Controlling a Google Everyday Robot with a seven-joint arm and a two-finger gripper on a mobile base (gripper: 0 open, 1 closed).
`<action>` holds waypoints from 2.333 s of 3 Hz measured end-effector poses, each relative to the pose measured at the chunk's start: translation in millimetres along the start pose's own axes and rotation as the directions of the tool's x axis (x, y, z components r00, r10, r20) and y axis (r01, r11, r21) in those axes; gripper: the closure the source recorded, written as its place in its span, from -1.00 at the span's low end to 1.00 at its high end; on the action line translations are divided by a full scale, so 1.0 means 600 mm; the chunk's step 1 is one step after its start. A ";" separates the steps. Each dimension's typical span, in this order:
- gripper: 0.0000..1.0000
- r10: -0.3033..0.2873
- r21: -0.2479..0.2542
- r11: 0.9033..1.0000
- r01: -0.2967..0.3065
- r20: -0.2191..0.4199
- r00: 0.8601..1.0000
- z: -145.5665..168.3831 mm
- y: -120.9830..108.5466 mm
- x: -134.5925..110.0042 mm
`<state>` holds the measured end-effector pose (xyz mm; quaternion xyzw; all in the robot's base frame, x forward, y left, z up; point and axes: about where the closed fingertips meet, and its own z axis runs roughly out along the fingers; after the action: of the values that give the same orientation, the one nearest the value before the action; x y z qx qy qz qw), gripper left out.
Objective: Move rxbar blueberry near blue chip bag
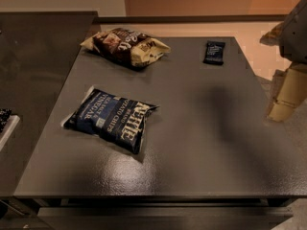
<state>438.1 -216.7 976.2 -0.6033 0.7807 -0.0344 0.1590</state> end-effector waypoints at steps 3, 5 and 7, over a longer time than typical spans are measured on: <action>-1.00 0.095 0.011 0.995 -0.096 0.061 0.994 0.033 -0.066 -0.015; -1.00 0.243 0.034 0.968 -0.250 0.143 0.960 0.065 -0.147 -0.032; -1.00 0.446 0.037 0.885 -0.463 0.211 0.870 0.116 -0.222 -0.033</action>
Offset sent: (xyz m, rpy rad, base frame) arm 0.0429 -0.0026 -0.0143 0.0755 0.0103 -0.0689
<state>586.8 -223.8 947.1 -0.3954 0.8790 0.0299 0.2646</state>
